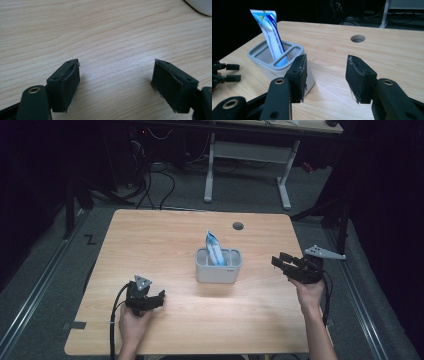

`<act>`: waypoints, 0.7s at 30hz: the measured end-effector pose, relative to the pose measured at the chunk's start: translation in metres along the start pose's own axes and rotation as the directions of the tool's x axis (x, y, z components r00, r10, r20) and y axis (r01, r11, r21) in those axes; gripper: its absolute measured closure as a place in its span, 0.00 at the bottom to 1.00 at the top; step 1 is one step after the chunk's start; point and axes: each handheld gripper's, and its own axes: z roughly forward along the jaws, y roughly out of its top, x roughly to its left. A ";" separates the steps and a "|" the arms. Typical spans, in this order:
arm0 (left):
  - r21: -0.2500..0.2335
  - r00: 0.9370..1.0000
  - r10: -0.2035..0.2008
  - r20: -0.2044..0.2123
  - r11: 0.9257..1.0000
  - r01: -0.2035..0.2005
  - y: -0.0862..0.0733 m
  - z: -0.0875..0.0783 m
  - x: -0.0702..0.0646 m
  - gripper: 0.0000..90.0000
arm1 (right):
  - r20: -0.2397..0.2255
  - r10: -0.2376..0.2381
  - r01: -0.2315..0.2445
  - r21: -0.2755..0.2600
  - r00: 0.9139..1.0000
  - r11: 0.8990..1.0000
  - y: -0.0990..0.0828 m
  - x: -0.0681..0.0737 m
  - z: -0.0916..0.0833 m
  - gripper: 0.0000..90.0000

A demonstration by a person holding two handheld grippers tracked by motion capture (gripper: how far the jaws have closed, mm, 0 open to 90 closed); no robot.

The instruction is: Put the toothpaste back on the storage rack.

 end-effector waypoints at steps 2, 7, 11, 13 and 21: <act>0.000 1.000 0.000 0.000 1.000 0.000 0.000 0.000 0.000 0.25 | 0.001 0.005 -0.005 0.006 1.000 1.000 -0.003 -0.001 0.001 0.57; 0.000 1.000 0.000 0.000 1.000 0.000 0.000 0.000 0.000 0.25 | 0.010 0.006 -0.006 0.024 1.000 1.000 -0.009 -0.002 0.003 0.58; 0.000 1.000 0.000 0.000 1.000 0.000 0.000 0.000 0.000 0.25 | 0.028 0.000 -0.001 0.035 1.000 0.999 -0.014 -0.004 0.007 0.58; 0.000 1.000 0.000 0.000 1.000 0.000 0.000 0.000 0.000 0.25 | 0.030 0.012 -0.014 0.039 0.999 0.999 -0.017 -0.005 0.008 0.58; 0.000 1.000 0.000 0.000 1.000 0.000 0.000 0.000 0.000 0.25 | 0.041 0.011 -0.013 0.050 0.999 0.999 -0.025 -0.006 0.014 0.59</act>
